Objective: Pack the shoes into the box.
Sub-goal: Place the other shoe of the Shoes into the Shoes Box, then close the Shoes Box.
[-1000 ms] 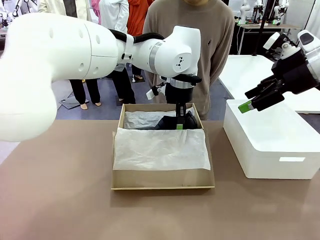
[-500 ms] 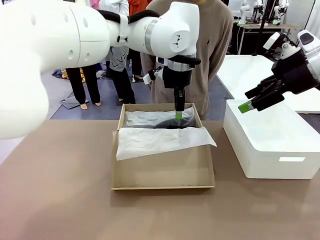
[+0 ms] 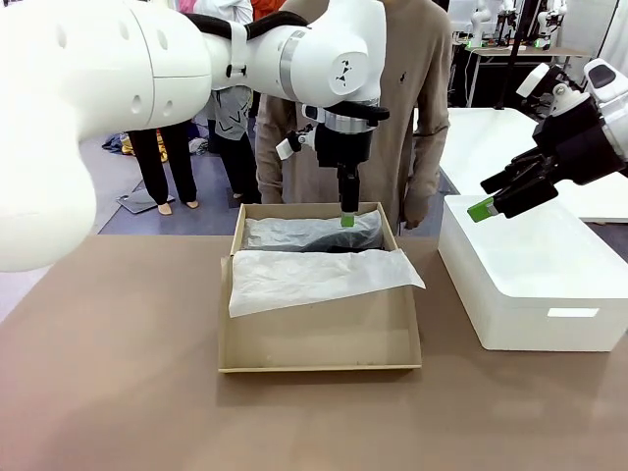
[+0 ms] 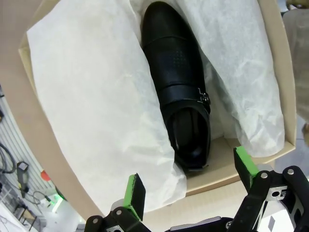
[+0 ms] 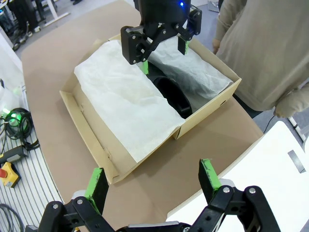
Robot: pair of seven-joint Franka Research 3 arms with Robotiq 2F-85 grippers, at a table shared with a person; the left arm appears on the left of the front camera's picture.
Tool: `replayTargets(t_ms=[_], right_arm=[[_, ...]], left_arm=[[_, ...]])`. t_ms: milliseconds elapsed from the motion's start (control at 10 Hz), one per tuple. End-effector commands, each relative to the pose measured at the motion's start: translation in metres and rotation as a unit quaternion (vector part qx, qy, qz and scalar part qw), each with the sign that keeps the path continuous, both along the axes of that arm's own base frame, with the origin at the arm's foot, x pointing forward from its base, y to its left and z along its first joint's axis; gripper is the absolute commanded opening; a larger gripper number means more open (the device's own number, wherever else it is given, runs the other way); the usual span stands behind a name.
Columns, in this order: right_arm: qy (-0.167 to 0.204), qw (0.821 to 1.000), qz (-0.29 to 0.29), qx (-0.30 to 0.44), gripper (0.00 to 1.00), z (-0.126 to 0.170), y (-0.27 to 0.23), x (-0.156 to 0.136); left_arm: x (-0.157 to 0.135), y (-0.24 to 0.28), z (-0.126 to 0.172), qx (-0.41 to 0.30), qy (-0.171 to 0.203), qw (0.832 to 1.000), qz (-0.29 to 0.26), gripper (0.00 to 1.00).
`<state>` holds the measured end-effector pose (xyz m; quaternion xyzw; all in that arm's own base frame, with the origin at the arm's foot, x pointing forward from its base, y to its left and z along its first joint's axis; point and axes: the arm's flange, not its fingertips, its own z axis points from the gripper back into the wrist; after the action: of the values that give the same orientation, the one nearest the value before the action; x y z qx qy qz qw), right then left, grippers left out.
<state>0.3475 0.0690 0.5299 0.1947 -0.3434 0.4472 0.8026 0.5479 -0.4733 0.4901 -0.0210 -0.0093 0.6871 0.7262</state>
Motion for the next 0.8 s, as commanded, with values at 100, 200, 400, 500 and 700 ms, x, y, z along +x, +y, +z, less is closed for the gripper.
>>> replayTargets(t_ms=[100,200,400,500,700], right_arm=[[-0.006,1.0,0.012,0.009,1.0,-0.001,-0.001,0.0032],[-0.006,1.0,0.012,0.009,1.0,-0.001,-0.001,0.0032],[-0.006,1.0,0.012,0.009,1.0,-0.001,-0.001,0.0032],[-0.006,1.0,0.012,0.009,1.0,-0.001,-0.001,0.0032],[-0.006,1.0,0.012,0.009,1.0,-0.001,-0.001,0.0032]], left_arm=[[-0.0023,-0.0008,0.0017,0.001,0.0,1.0,0.004,1.0],[-0.0023,-0.0008,0.0017,0.001,0.0,1.0,0.004,1.0],[-0.0023,-0.0008,0.0017,0.001,0.0,1.0,0.004,1.0],[-0.0023,-0.0008,0.0017,0.001,0.0,1.0,0.004,1.0],[-0.0013,-0.0024,-0.0006,-0.001,-0.001,1.0,-0.002,1.0]])
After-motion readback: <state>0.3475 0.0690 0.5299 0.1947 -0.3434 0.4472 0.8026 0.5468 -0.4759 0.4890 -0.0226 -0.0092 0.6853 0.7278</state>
